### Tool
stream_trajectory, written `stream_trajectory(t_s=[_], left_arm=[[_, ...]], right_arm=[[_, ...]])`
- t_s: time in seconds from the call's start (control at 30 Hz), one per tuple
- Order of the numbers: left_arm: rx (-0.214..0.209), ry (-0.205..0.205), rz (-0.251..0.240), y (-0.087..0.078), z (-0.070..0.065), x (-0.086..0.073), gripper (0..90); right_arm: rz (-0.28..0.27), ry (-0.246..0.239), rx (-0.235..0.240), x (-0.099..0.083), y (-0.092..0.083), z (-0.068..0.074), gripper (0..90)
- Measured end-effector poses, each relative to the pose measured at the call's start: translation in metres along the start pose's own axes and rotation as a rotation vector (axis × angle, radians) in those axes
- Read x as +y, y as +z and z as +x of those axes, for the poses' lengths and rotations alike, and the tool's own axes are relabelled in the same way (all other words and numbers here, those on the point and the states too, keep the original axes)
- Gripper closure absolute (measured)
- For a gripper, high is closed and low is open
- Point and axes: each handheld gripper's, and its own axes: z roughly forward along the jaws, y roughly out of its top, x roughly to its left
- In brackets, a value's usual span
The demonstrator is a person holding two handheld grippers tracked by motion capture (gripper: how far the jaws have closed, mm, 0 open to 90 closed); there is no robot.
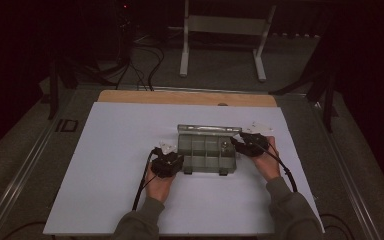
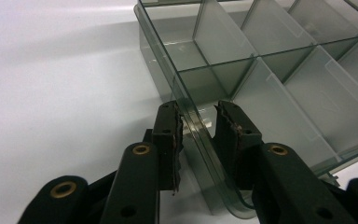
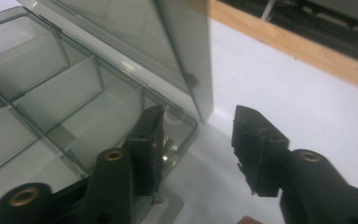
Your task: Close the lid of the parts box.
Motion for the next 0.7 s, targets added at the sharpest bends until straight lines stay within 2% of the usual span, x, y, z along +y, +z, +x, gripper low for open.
stream_trajectory(t_s=[0.23, 0.4, 0.7], left_arm=[[-0.014, 0.002, -0.009, -0.001, 0.000, 0.000, 64.8], [-0.021, -0.003, -0.027, -0.005, 0.001, 0.002, 54.9], [-0.040, -0.022, -0.072, -0.020, 0.010, 0.006, 41.5]], right_arm=[[0.008, 0.087, 0.027, -0.007, -0.007, -0.009, 43.4], [0.012, 0.118, 0.025, -0.008, -0.012, -0.010, 37.6], [0.021, 0.154, -0.002, -0.010, -0.018, -0.014, 33.9]])
